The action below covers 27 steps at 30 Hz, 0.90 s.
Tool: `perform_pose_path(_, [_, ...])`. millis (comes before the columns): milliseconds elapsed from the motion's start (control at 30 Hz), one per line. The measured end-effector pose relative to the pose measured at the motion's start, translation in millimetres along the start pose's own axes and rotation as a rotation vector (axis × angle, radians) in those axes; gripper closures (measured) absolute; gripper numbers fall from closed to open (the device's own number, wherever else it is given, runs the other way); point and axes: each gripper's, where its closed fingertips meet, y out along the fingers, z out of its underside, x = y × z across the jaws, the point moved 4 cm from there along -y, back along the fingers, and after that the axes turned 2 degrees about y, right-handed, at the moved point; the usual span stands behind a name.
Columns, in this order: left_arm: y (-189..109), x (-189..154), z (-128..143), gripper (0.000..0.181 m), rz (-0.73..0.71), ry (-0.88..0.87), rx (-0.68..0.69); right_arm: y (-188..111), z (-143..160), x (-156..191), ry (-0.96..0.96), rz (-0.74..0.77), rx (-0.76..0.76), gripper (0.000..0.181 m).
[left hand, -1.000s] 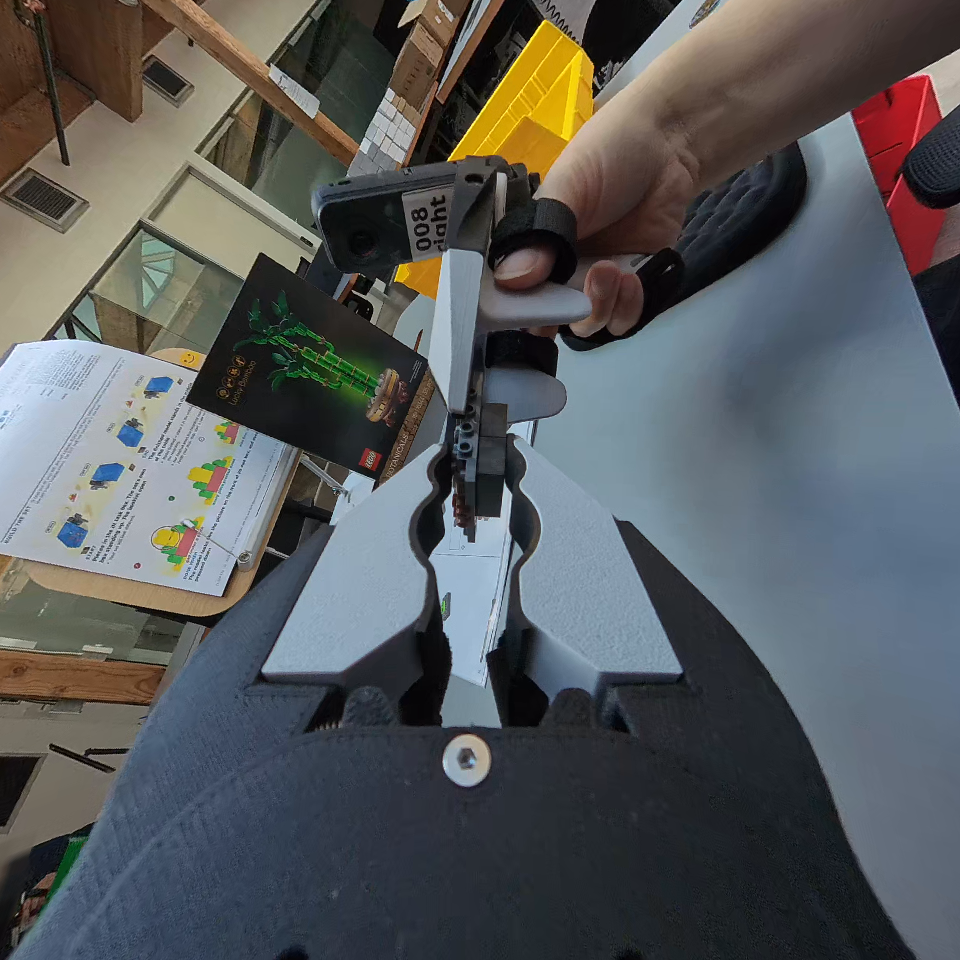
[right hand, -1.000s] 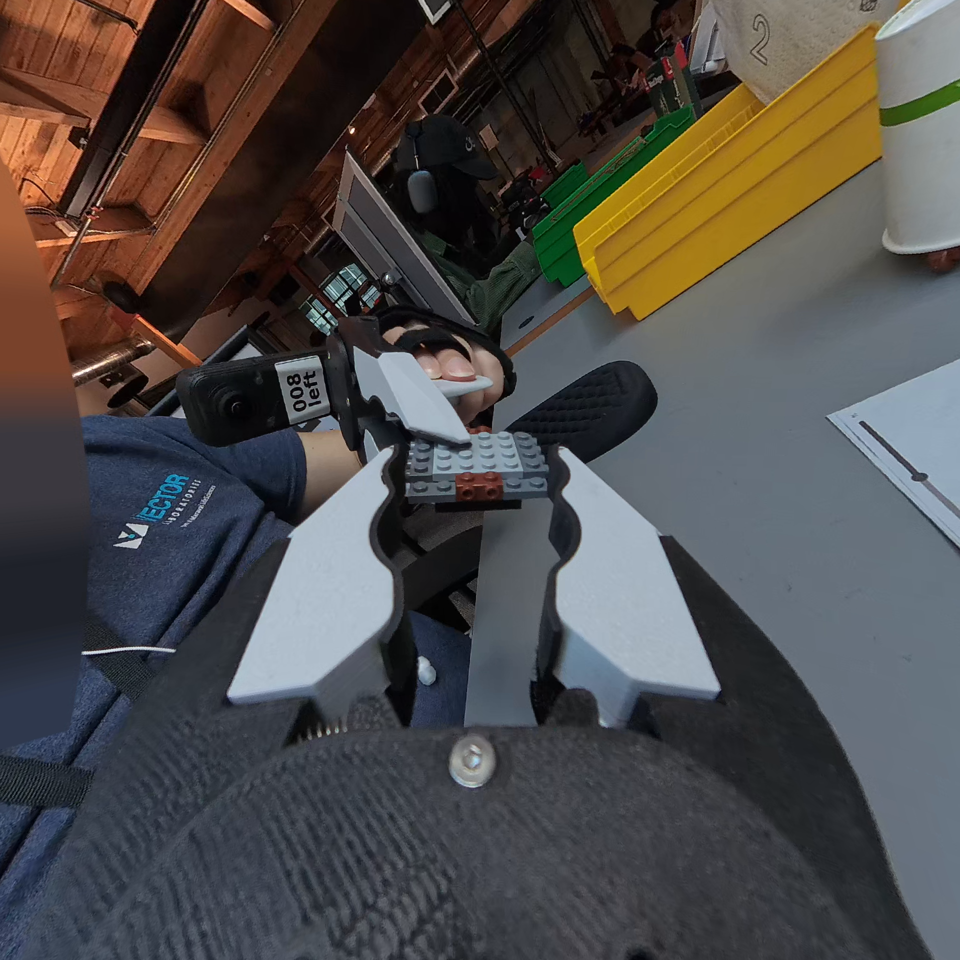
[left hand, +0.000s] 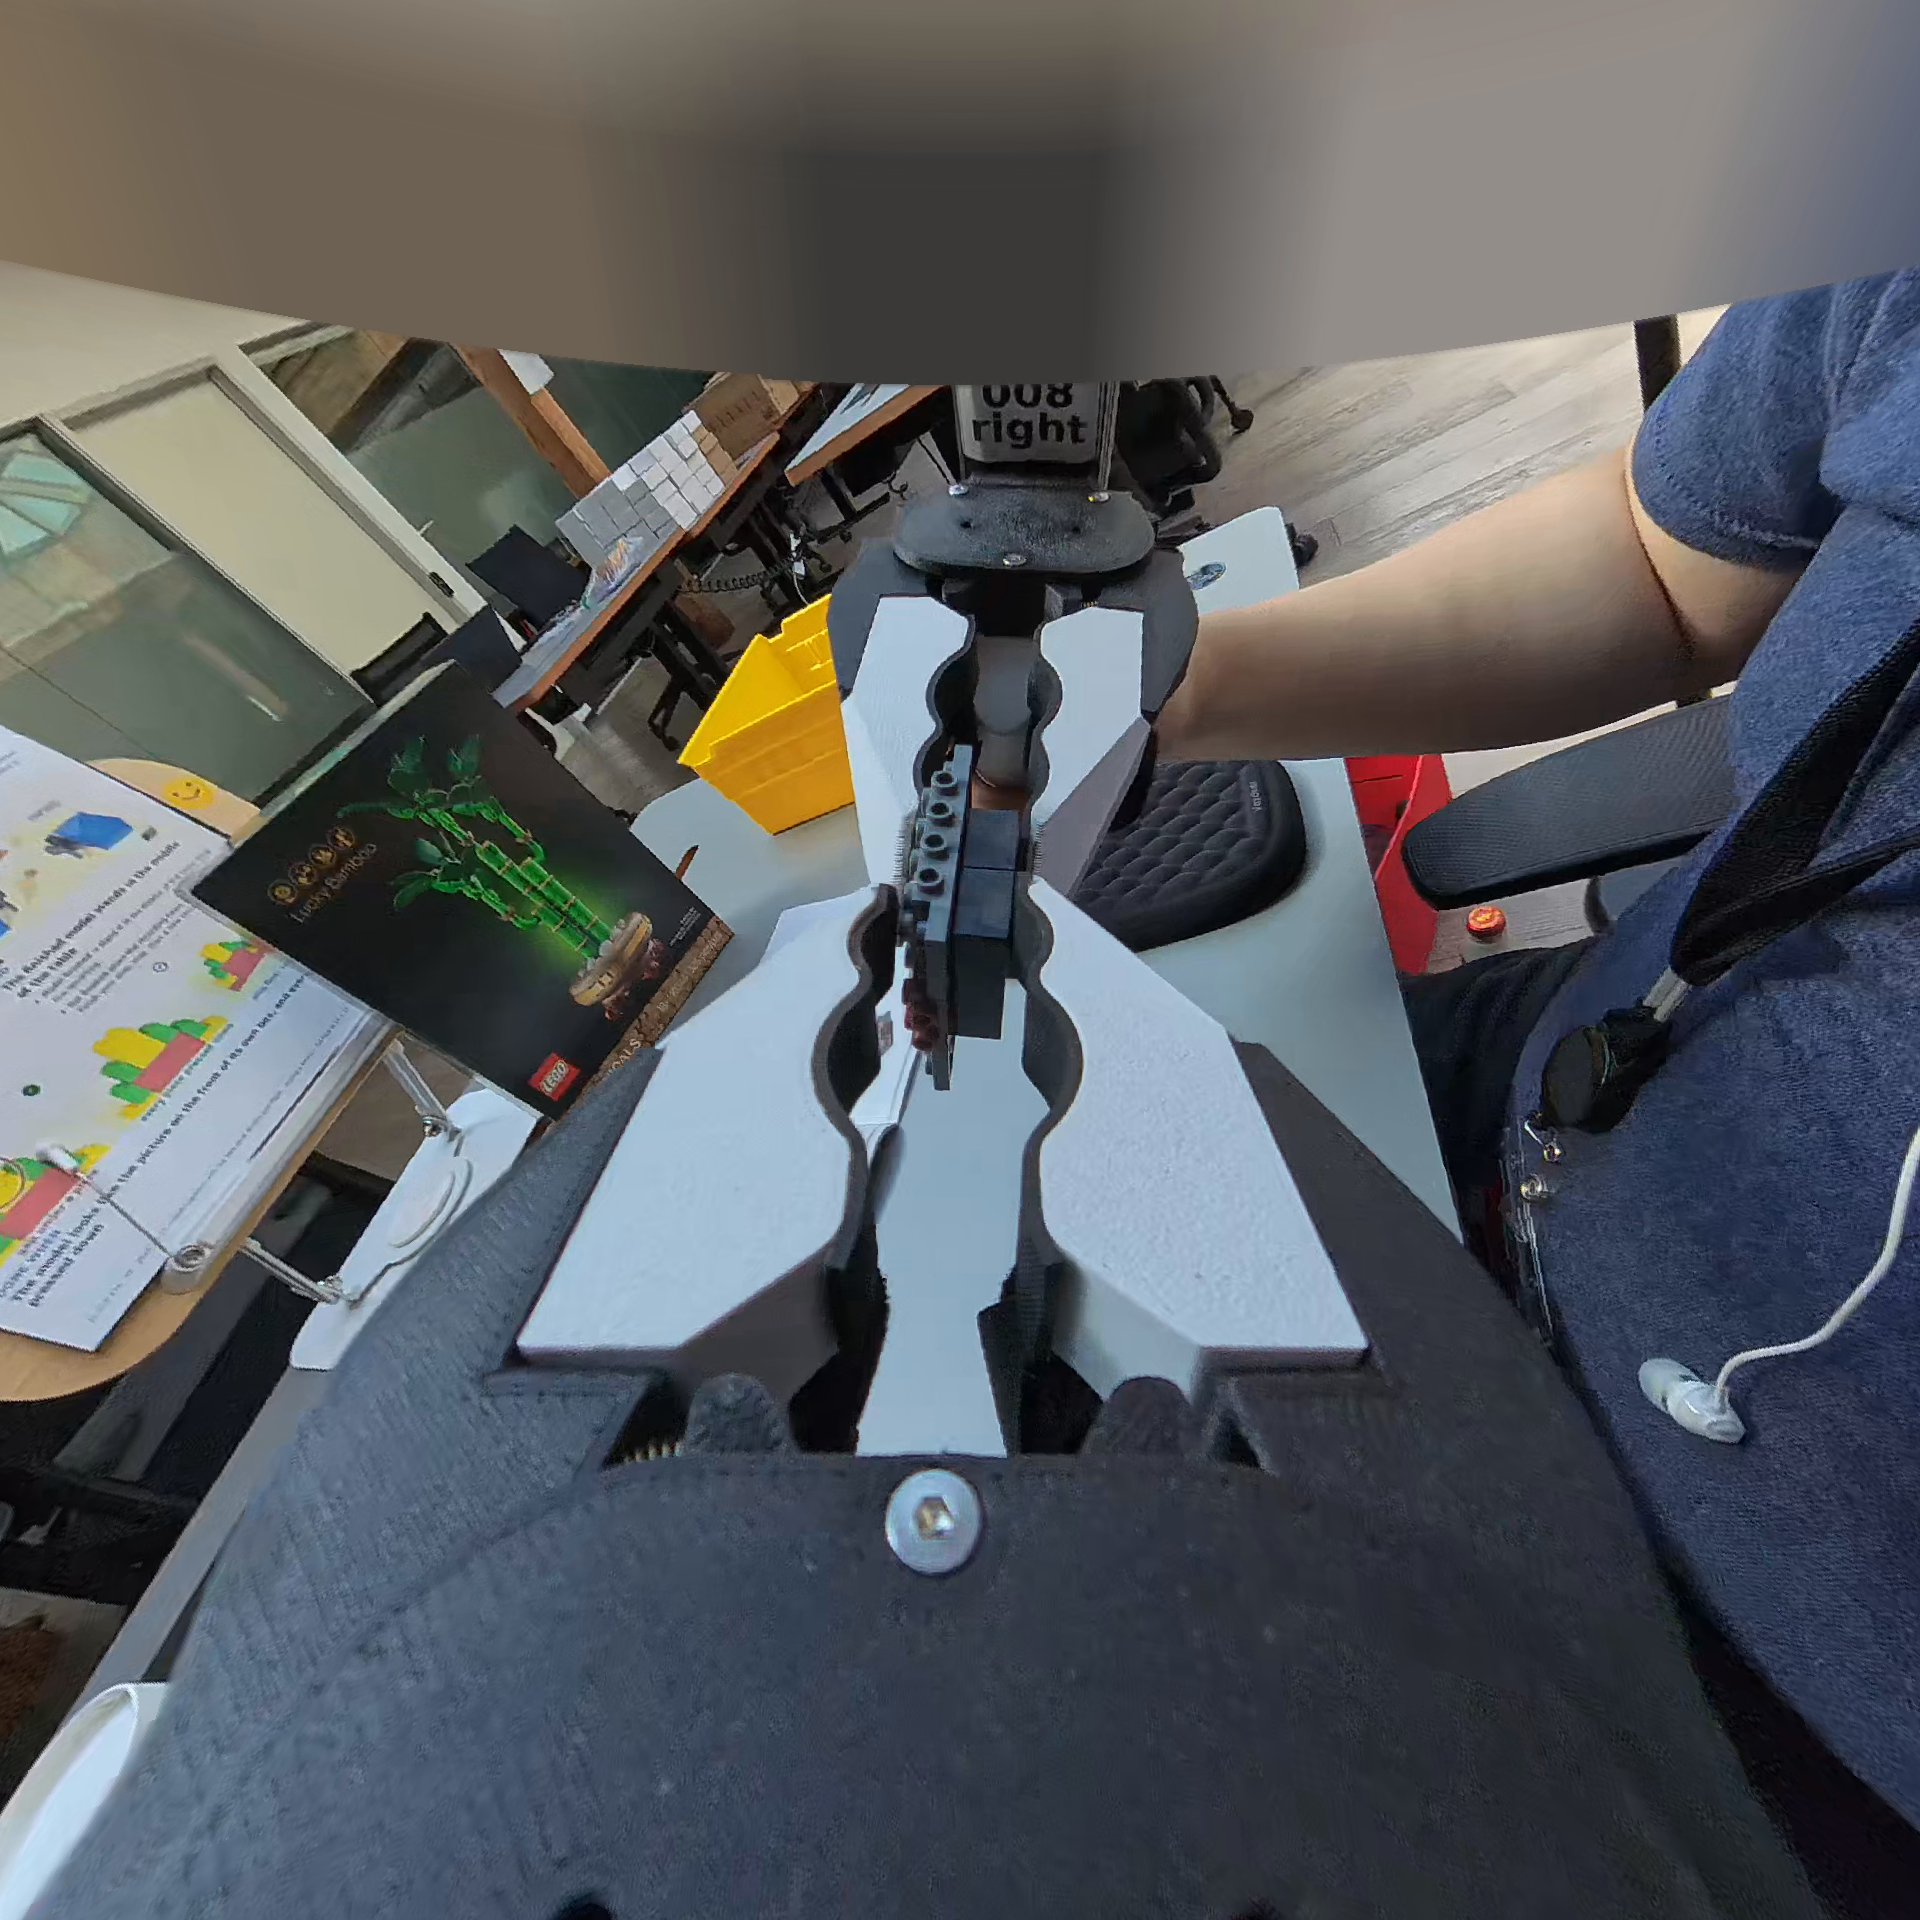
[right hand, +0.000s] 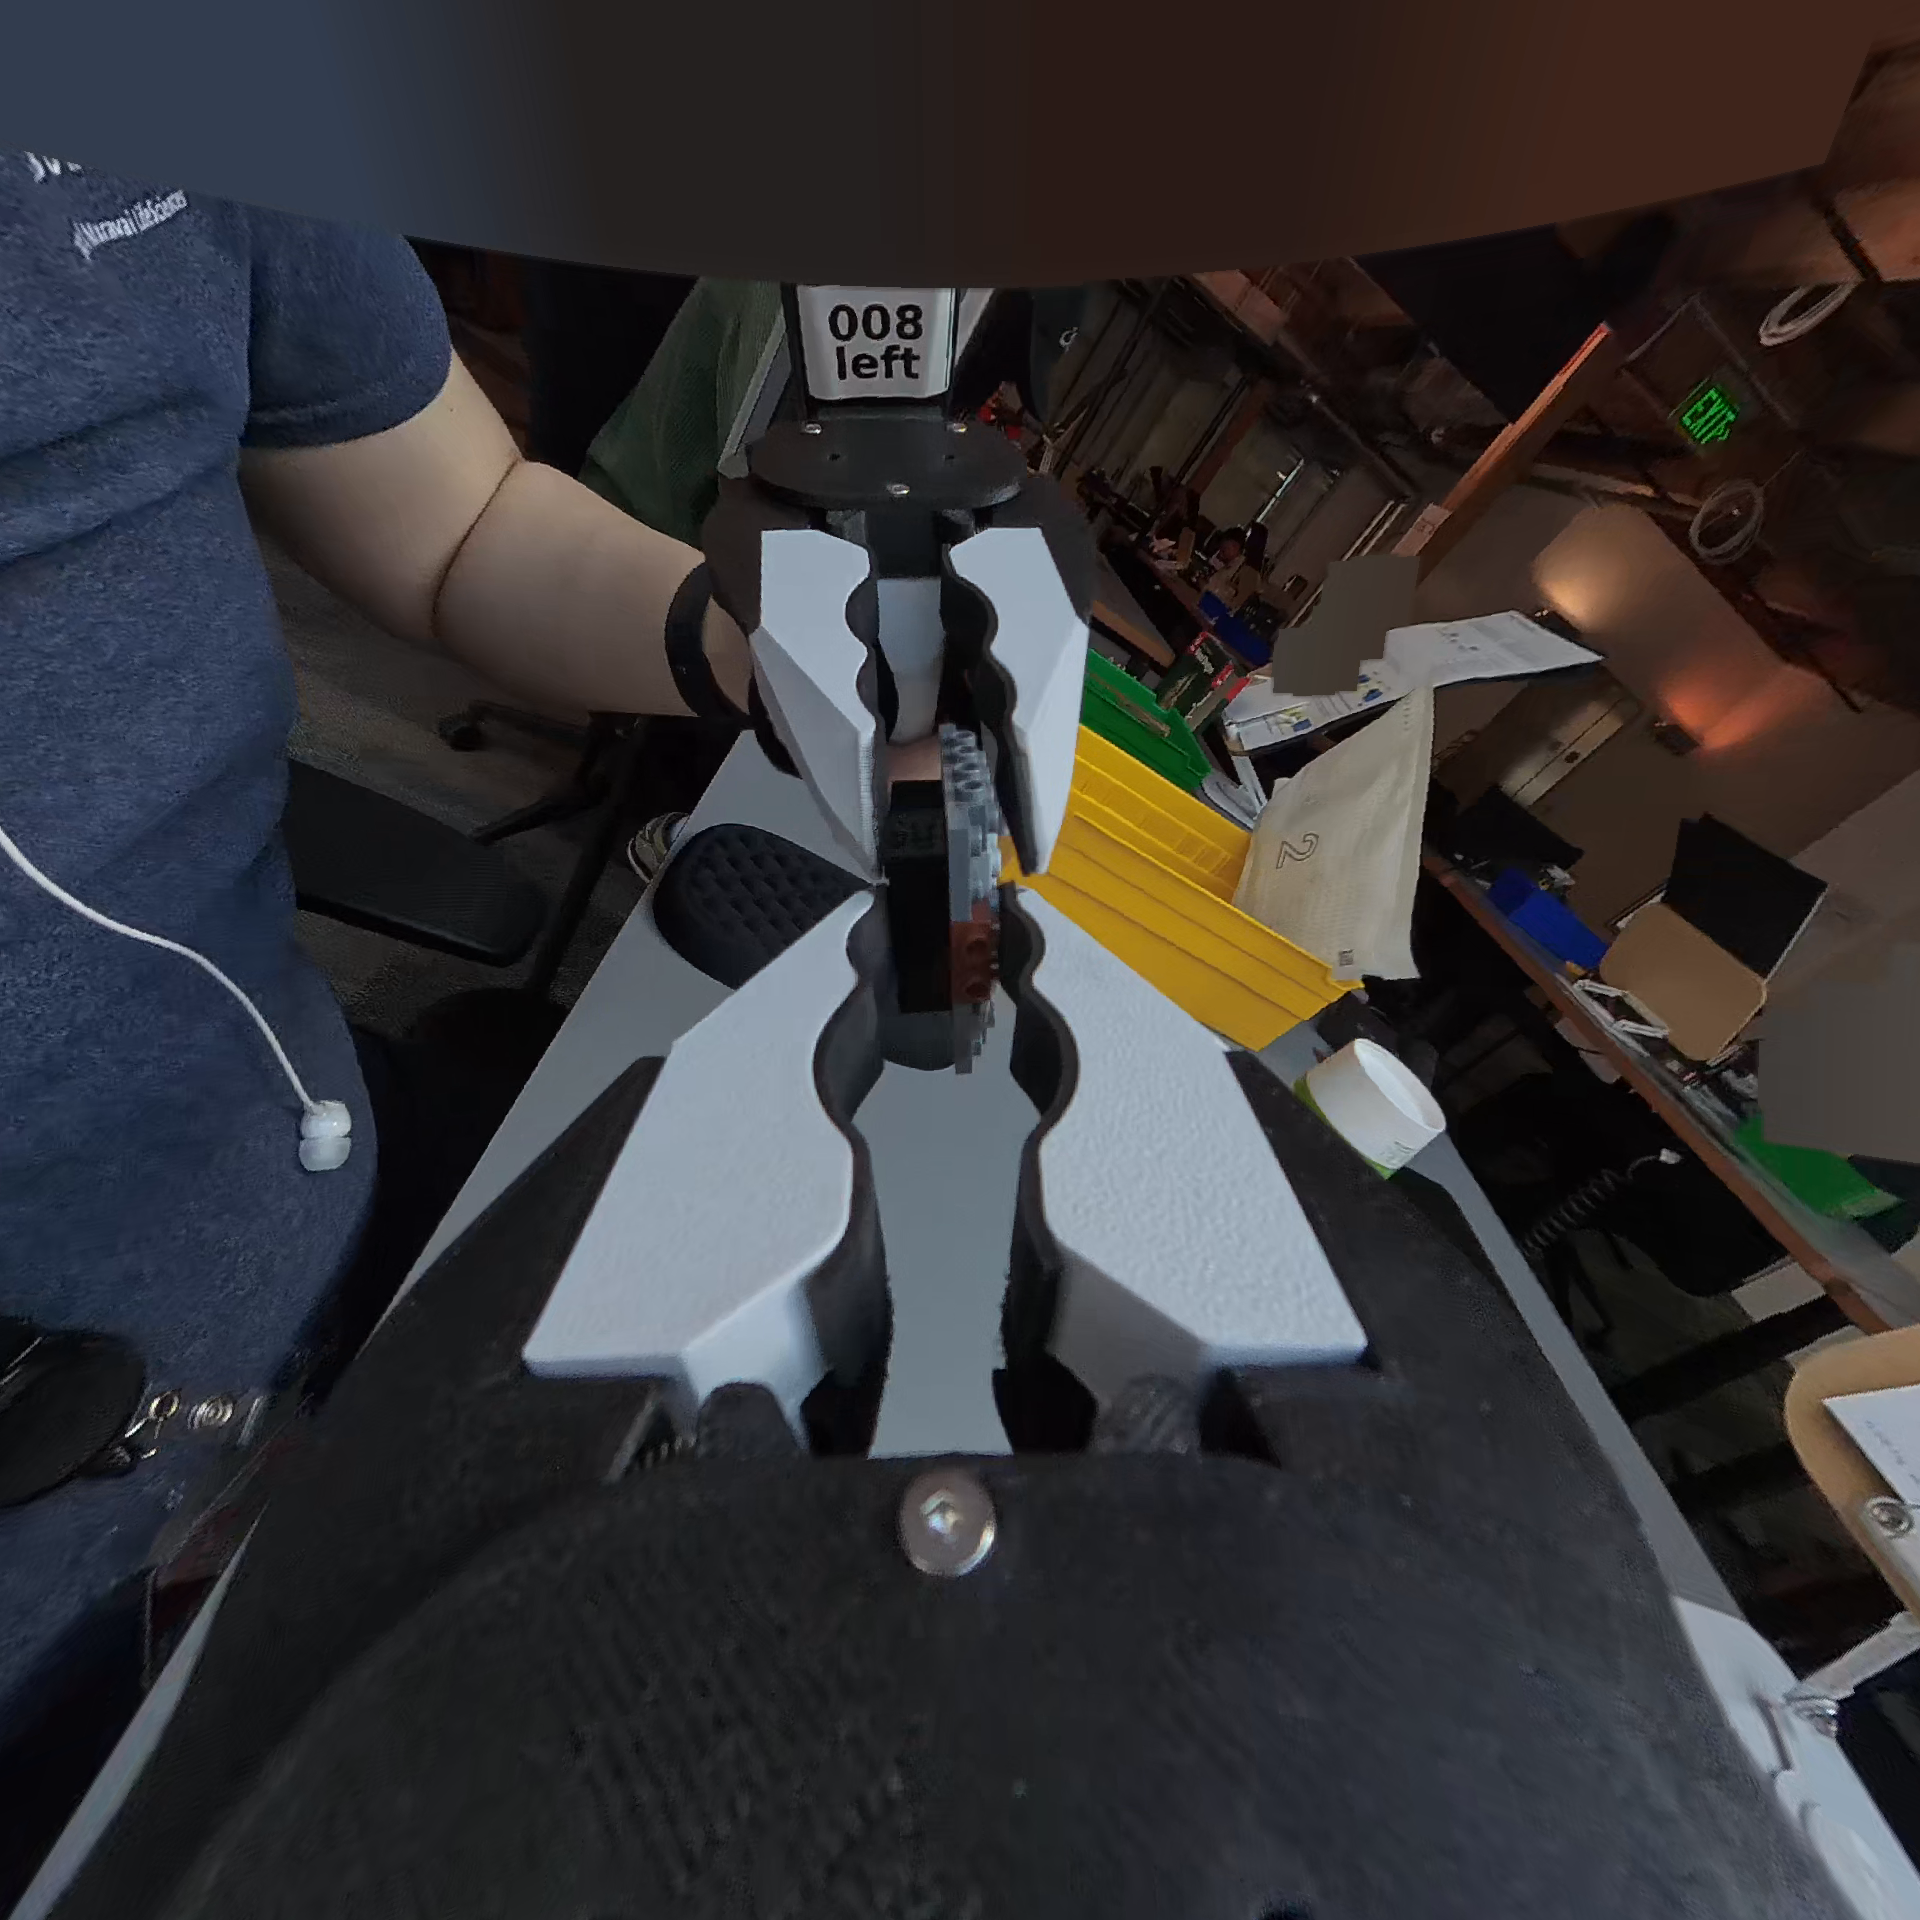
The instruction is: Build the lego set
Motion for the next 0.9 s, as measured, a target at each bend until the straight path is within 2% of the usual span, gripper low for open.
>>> perform_pose_path(33, [-2, -1, -2, 0.156, -0.011, 0.025, -0.007, -1, -4, 2, -0.050, 0.011, -0.013, 0.163])
perform_pose_path(200, [-10, -15, -11, 0.158, -0.032, 0.164, -0.027, -5, -19, 17, -0.223, 0.023, -0.043, 0.163])
perform_pose_path(367, [-12, -22, -19, 0.164, -0.049, 0.235, -0.046, -6, -27, 21, -0.224, 0.012, -0.077, 0.163])
perform_pose_path(600, [-15, -21, -18, 0.157, -0.072, 0.233, -0.052, -3, -27, 22, -0.143, -0.035, -0.059, 0.163])
perform_pose_path(900, [-13, -30, -24, 0.160, -0.023, 0.208, -0.100, -6, -31, 26, -0.135, -0.044, -0.245, 0.162])
